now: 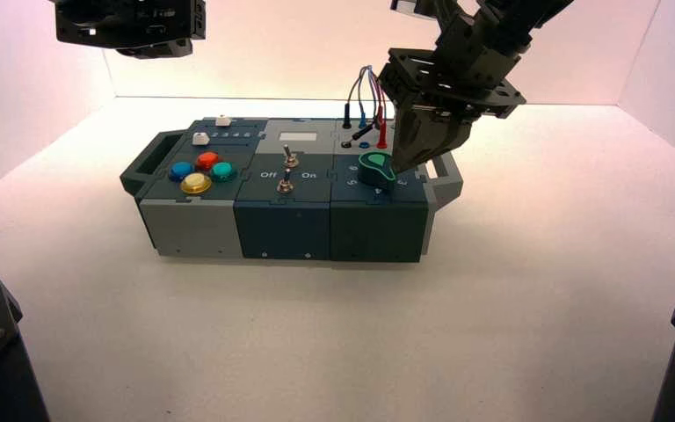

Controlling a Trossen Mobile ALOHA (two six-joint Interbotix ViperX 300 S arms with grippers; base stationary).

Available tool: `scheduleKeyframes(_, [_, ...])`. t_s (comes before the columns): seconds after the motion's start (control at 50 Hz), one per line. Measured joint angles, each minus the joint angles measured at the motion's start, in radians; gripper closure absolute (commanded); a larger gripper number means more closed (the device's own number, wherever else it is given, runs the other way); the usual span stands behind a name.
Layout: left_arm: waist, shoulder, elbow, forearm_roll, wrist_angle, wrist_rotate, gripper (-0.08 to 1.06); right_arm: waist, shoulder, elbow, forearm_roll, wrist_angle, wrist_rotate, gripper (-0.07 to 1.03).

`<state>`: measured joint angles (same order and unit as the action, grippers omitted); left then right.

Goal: Turn the knob to position 4.

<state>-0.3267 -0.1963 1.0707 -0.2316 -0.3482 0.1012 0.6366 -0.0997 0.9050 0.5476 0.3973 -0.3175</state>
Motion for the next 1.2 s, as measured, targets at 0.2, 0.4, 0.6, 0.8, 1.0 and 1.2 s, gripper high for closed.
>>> scheduleKeyframes(0.2, [0.0,0.002,0.0,0.0,0.0,0.0,1.01,0.012,0.002,0.0,0.006,-0.005,0.0,0.99])
scheduleKeyframes(0.4, [0.0,0.002,0.0,-0.002,0.0,0.0,1.01,0.028,0.002,0.002,0.018,-0.014,0.0,0.98])
scheduleKeyframes(0.6, [0.0,0.002,0.0,-0.002,0.0,0.0,1.01,0.032,0.002,0.002,0.02,-0.017,0.0,0.99])
scheduleKeyframes(0.8, [0.0,0.002,0.002,-0.002,0.0,0.0,1.01,0.032,0.002,0.002,0.025,-0.02,0.0,0.98])
scheduleKeyframes(1.0, [0.0,0.0,0.002,-0.002,0.0,0.0,1.01,0.032,0.0,0.002,0.028,-0.028,0.0,0.99])
scheduleKeyframes(1.2, [0.0,0.002,0.002,-0.002,0.0,0.0,1.01,0.032,0.002,0.002,0.034,-0.035,-0.002,0.99])
